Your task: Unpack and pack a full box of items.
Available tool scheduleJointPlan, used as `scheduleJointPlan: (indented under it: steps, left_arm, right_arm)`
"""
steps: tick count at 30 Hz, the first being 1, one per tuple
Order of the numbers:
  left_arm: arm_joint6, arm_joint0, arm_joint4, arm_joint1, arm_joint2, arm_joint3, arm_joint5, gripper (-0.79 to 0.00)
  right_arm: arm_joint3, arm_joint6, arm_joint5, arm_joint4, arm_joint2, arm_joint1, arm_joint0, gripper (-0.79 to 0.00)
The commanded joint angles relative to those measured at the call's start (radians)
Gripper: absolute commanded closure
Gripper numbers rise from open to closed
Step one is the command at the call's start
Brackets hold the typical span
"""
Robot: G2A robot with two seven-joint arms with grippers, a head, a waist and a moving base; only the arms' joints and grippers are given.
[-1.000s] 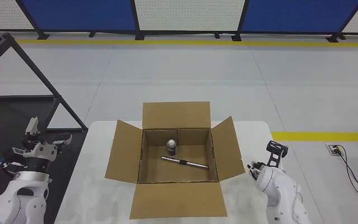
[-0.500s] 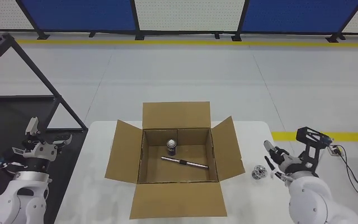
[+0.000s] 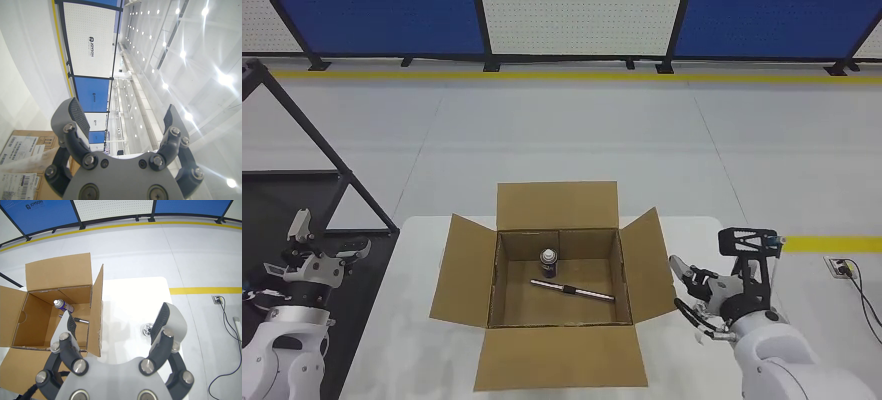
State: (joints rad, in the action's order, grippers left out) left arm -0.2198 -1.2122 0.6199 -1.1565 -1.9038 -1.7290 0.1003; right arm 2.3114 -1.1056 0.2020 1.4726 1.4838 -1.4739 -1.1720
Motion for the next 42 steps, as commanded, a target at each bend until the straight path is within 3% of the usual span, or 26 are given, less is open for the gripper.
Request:
scheduleJointPlan:
  steps: [1, 5, 8, 12, 19, 29, 42]
  left_arm:
    - [0.000, 0.000, 0.000, 0.000, 0.000, 0.000, 0.000, -0.785]
    - [0.000, 0.000, 0.000, 0.000, 0.000, 0.000, 0.000, -0.785]
    - [-0.001, -0.007, 0.000, 0.000, 0.004, -0.008, 0.004, -0.785]
    - [0.013, -0.002, -0.026, 0.002, 0.004, -0.007, 0.004, -0.785]
    - [0.056, -0.007, -0.009, 0.001, -0.015, 0.014, -0.010, -0.785]
    - [0.081, -0.050, 0.111, -0.004, -0.068, -0.018, -0.008, -0.785]
    - [0.087, -0.054, 0.111, -0.003, -0.058, -0.024, -0.001, -0.785]
  right_arm:
    - [0.000, 0.000, 0.000, 0.000, 0.000, 0.000, 0.000, -0.785]
    - [0.008, 0.019, -0.022, -0.024, -0.016, 0.000, 0.001, -0.785]
    - [-0.011, 0.161, -0.121, -0.053, -0.060, 0.002, -0.021, -0.785]
    - [-0.032, 0.237, -0.178, -0.016, -0.147, 0.002, 0.016, -0.785]
    - [-0.241, 0.203, -0.214, 0.012, -0.323, -0.015, 0.223, -0.785]
    - [-0.653, 0.132, -0.213, -0.112, -0.486, -0.064, 0.499, -0.785]
    - [-0.881, 0.212, -0.153, -0.215, -0.530, -0.090, 0.476, -0.785]
